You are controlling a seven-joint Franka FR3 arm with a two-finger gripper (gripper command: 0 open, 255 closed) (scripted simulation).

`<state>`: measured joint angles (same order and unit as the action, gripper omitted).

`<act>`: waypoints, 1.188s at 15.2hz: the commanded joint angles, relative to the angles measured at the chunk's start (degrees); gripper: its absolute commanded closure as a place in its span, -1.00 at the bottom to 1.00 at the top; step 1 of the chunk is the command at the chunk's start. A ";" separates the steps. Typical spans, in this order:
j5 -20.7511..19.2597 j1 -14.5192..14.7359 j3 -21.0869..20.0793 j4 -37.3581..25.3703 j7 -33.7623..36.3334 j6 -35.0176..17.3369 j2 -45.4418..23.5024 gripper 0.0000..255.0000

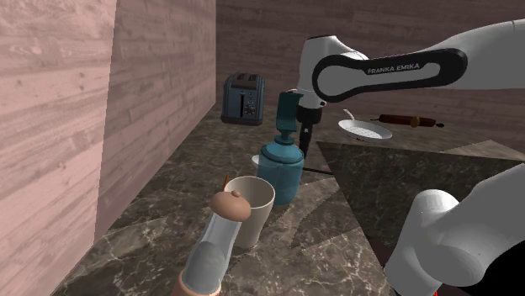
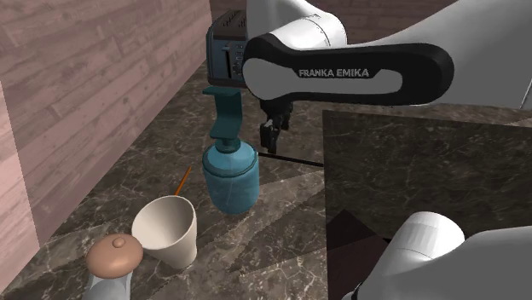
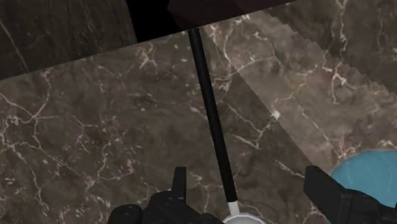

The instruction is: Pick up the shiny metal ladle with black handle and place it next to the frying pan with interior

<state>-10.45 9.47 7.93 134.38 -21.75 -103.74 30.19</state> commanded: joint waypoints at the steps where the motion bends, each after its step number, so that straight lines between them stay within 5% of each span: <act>1: -1.40 1.56 1.01 0.66 -6.33 -3.06 -3.32 -1.00; 10: -3.09 2.10 2.47 5.33 -10.43 -10.88 -7.04 -1.00; 18: -3.15 2.06 2.54 5.67 -10.41 -11.36 -7.18 -1.00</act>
<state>-13.60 11.53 10.47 140.04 -32.16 -115.09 23.01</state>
